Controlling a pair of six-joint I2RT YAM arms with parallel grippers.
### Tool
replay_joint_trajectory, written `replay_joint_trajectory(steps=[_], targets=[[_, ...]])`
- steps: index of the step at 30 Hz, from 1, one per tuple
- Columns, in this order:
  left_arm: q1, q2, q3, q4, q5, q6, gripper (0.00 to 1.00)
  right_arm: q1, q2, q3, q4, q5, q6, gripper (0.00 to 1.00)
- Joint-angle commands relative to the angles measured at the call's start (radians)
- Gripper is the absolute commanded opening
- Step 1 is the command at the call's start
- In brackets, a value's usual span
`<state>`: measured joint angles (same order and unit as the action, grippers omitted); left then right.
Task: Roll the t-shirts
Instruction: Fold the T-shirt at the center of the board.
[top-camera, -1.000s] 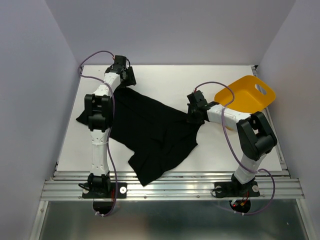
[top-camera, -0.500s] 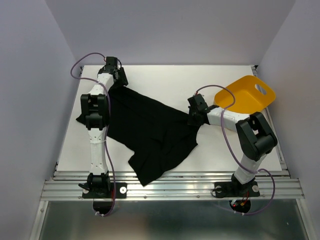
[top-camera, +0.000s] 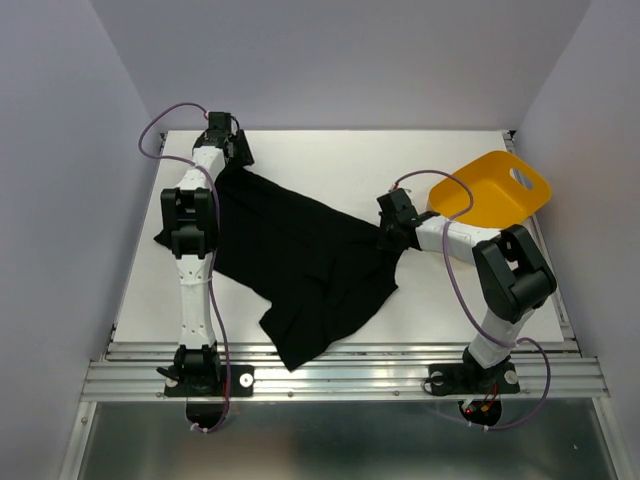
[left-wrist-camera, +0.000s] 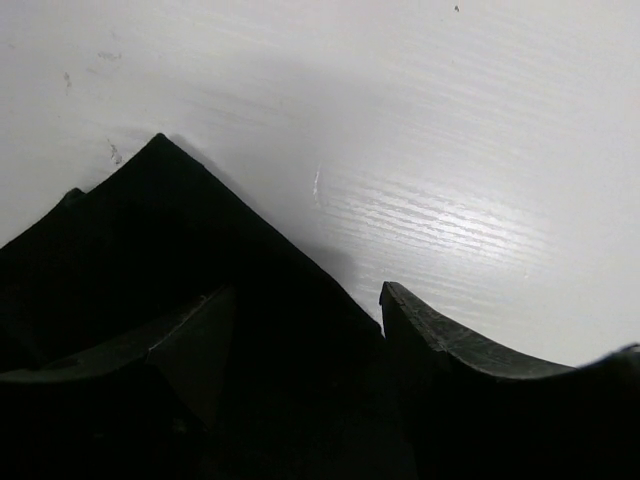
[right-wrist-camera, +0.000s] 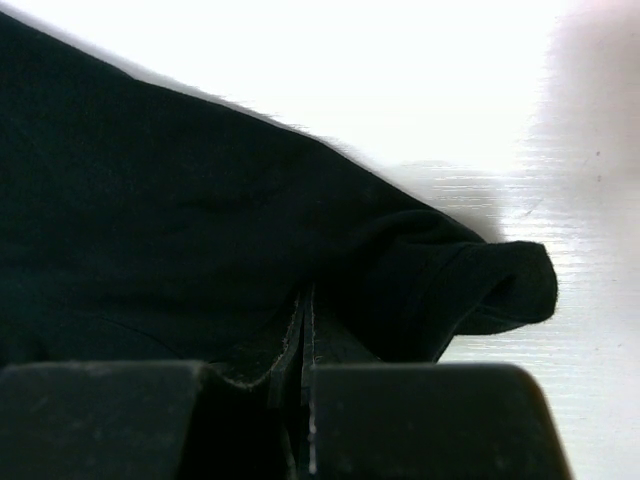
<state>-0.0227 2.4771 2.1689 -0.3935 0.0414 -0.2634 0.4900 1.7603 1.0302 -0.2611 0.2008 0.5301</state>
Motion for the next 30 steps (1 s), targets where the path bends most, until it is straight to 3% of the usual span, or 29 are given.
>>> replay_joint_trajectory(steps=[1, 13, 30], targets=[[0.045, -0.037, 0.034, 0.045, 0.002, -0.016, 0.71, -0.019, 0.001, -0.019, -0.079, 0.087, -0.030, 0.01], [0.064, -0.245, -0.116, 0.084, 0.020, 0.012, 0.71, -0.019, -0.039, 0.065, -0.112, 0.086, -0.050, 0.01], [0.066, -0.201, -0.296, 0.096, 0.043, -0.059, 0.70, -0.028, -0.007, 0.106, -0.099, 0.043, -0.050, 0.01]])
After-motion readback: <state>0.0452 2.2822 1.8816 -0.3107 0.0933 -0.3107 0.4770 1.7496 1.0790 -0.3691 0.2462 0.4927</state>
